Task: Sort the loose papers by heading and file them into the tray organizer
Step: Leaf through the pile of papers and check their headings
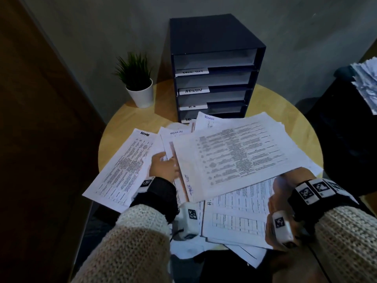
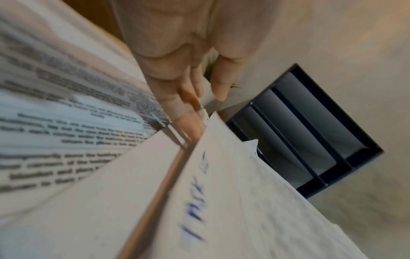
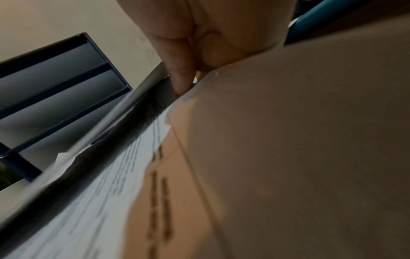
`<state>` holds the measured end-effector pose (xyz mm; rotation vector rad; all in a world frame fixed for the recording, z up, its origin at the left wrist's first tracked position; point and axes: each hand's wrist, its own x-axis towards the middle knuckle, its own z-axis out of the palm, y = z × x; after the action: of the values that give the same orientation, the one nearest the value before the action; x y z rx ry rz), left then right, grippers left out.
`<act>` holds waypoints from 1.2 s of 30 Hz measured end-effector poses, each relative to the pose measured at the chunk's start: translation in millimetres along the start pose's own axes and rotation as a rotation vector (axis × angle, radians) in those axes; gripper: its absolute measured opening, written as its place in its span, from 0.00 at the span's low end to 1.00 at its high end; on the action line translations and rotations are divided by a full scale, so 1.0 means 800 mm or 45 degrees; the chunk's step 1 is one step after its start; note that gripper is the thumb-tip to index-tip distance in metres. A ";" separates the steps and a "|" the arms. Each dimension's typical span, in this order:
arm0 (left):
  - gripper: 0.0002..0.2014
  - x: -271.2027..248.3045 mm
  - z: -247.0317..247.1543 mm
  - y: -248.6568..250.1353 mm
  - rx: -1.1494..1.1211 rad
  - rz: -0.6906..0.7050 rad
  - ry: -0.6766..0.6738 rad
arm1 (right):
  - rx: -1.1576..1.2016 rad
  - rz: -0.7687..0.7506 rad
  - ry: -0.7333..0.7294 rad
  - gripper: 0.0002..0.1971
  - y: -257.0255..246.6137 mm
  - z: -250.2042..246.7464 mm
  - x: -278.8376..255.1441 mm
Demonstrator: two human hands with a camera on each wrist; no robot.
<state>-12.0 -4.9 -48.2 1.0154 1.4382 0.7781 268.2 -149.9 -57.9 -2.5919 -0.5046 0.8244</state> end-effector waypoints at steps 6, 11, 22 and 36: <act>0.20 -0.014 -0.005 -0.002 0.069 -0.353 -0.273 | -0.250 0.017 -0.057 0.18 -0.004 0.001 0.000; 0.17 -0.018 -0.003 -0.019 0.410 -0.207 -0.469 | -0.172 0.031 -0.070 0.20 -0.011 -0.004 -0.006; 0.06 -0.001 -0.016 -0.005 0.377 0.156 0.083 | 0.286 -0.122 -0.010 0.04 -0.008 -0.001 -0.004; 0.33 0.012 -0.089 -0.005 0.075 -0.184 0.040 | 0.232 -0.251 0.090 0.15 0.000 0.001 0.004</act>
<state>-82.8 8.3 -46.5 0.9361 1.5511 0.6527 270.2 -148.4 -59.9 -2.3516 -0.6228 0.6773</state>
